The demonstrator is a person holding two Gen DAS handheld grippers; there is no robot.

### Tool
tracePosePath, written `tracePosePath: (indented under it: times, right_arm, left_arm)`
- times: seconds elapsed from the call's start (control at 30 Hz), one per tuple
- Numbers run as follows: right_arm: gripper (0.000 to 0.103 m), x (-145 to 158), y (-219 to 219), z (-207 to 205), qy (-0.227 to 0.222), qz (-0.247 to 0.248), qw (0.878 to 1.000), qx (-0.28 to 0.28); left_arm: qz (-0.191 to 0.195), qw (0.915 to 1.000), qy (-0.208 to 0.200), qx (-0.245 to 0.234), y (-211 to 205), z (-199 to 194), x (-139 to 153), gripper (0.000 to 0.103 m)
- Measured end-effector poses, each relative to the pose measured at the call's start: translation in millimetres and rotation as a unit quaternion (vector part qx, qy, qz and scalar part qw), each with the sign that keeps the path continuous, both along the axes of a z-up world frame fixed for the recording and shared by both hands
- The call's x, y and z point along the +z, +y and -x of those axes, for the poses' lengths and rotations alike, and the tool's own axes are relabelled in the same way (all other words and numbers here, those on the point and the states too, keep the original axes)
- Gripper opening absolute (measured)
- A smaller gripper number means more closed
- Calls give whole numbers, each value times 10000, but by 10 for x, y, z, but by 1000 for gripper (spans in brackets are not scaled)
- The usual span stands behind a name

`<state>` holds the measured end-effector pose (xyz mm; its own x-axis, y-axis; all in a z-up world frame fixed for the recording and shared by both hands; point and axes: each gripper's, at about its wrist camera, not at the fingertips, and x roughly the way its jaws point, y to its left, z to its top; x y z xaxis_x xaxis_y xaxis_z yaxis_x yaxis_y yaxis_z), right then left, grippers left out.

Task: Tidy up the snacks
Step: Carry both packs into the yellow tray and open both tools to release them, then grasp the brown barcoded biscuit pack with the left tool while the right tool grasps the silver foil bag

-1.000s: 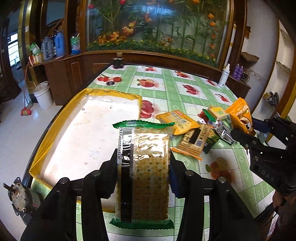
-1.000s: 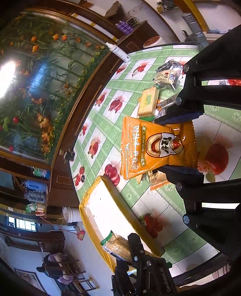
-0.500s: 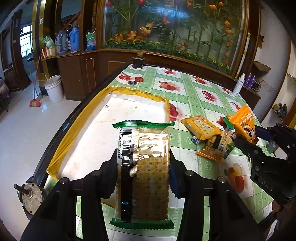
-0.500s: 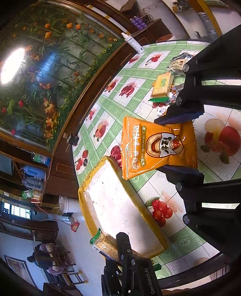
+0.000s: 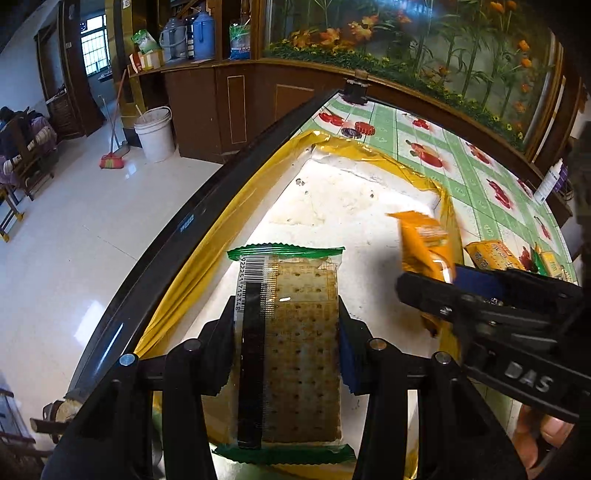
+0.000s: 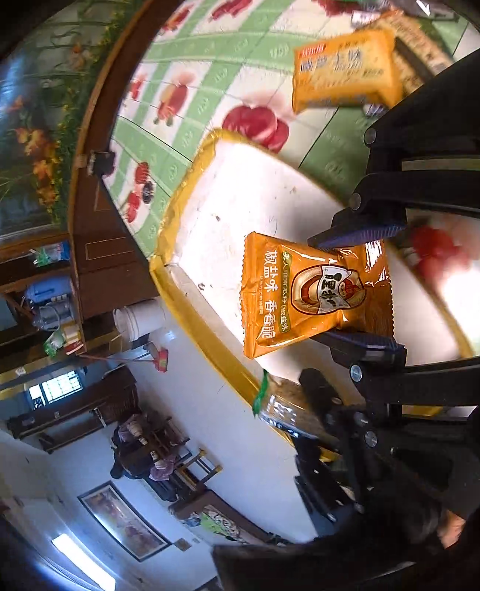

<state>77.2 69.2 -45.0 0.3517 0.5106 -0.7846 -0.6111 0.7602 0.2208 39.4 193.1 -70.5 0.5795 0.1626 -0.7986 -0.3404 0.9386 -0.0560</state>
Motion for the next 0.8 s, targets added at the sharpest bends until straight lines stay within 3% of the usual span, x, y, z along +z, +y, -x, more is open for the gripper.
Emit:
tracePosePath:
  times: [0.13, 0.2, 0.23, 0.27, 0.33, 0.5, 0.8]
  right_arm:
    - [42, -213, 35, -229, 352, -76, 9993, -103]
    - [44, -258, 30, -276, 426, -108, 9990, -46]
    - [47, -248, 27, -280, 393, -137, 9991, -46]
    - [58, -237, 20, -272, 384, -169, 9991, -60]
    - [67, -194, 1, -263, 354, -221, 9991, -80]
    - [71, -25, -244, -166, 170, -416, 9988, -209]
    - [75, 134, -1429, 151, -65, -689, 9893, -1284]
  left_arm:
    - [88, 9999, 84, -25, 51, -55, -47, 48]
    - [4, 9999, 158, 16, 54, -70, -46, 59]
    - [-21, 9998, 174, 38, 59, -63, -39, 73]
    - [-33, 9999, 140, 56, 62, -41, -17, 76]
    - [-61, 10000, -19, 73, 49, 35, 62, 76]
    - [-13, 9998, -218, 43, -11, 131, 209, 76]
    - [98, 9967, -478, -647, -622, 142, 411, 77]
